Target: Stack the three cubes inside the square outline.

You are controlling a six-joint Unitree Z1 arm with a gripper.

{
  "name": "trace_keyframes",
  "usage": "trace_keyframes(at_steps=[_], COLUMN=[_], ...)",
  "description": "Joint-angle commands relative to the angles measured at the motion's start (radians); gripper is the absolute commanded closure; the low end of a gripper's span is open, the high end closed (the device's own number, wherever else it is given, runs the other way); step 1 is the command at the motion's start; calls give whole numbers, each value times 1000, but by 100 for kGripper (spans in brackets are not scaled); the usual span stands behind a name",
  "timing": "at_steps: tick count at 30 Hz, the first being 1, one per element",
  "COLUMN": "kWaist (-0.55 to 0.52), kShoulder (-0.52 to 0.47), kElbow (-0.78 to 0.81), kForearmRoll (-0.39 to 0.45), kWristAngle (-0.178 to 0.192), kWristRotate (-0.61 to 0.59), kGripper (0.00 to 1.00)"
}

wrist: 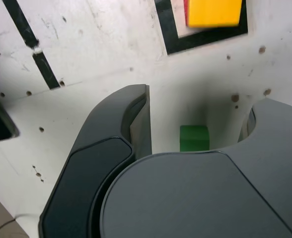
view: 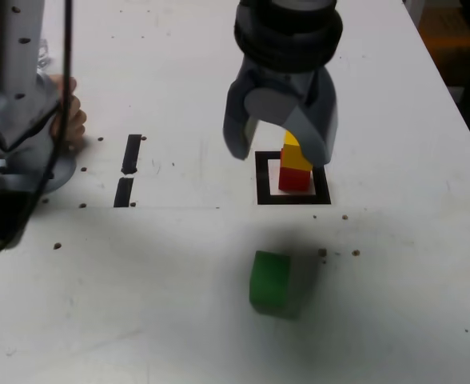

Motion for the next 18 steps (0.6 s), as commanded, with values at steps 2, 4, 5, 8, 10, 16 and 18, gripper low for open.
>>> trace_keyframes(at_steps=[2,4,5,8,10,16,18], kWaist=[-56,-82,-96,-136,-157,-218,-225], kShoulder=[-8,-8,-8,-4,0,38,49], kElbow=[-5,-2,0,4,6,10,12], kForearmRoll=[9,9,9,8,6,-24,-40], kWristAngle=[-19,-30,-35,-49,-55,-82,-90], kWristRotate=[-39,-60,-70,-105,-123,-180,-187], kGripper=[24,24,24,23,23,18,17])
